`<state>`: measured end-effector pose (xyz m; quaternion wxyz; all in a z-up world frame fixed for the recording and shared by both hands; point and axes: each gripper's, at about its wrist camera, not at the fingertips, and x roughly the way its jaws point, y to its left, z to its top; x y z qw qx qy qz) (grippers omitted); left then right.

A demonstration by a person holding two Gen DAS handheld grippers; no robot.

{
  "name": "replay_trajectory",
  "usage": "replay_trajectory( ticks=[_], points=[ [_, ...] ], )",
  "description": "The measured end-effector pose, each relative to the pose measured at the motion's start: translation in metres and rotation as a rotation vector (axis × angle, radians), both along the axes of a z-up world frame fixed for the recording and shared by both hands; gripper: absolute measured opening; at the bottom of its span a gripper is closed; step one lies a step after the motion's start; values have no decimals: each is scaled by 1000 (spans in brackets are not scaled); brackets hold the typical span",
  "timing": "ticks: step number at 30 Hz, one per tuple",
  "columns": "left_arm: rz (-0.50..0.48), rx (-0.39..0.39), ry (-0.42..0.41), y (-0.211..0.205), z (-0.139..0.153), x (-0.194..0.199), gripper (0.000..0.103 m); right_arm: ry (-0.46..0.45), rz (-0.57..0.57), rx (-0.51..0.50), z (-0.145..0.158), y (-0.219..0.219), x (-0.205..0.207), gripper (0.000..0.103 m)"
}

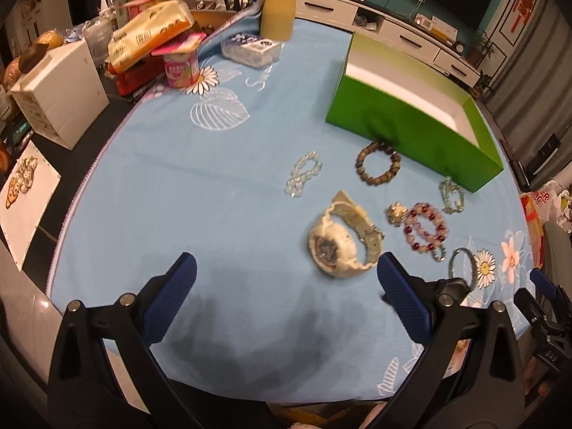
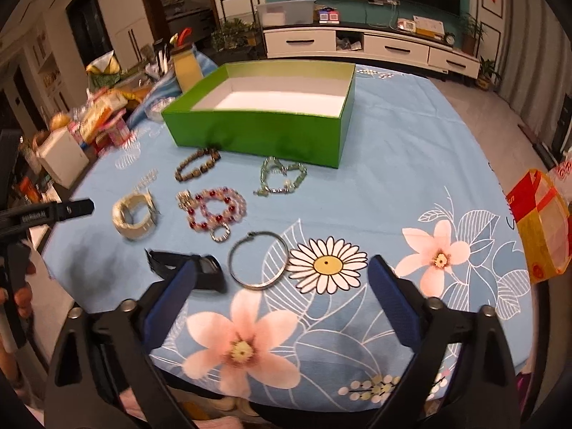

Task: Organize jewelry
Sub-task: 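Grasp the white watch with the left tool while the right tool grasps the silver hoop bracelet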

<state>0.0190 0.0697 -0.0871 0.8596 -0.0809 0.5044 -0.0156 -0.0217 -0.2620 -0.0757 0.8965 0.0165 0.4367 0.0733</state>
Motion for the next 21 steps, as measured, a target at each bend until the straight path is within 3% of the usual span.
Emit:
replay_trajectory(
  ticks=[6, 10, 16, 21],
  points=[
    [-27, 14, -15, -4, -8, 0, 101, 51, 74, -71, -30, 2, 2, 66],
    [-11, 1, 6, -5, -14, 7, 101, 84, 68, -37, -44, -1, 10, 53],
    [19, -14, 42, -11, -20, 23, 101, 77, 31, 16, -49, -1, 25, 50],
    [-3, 50, 60, -29, -22, 30, 100, 77, 36, -9, -53, 6, 34, 48]
  ],
)
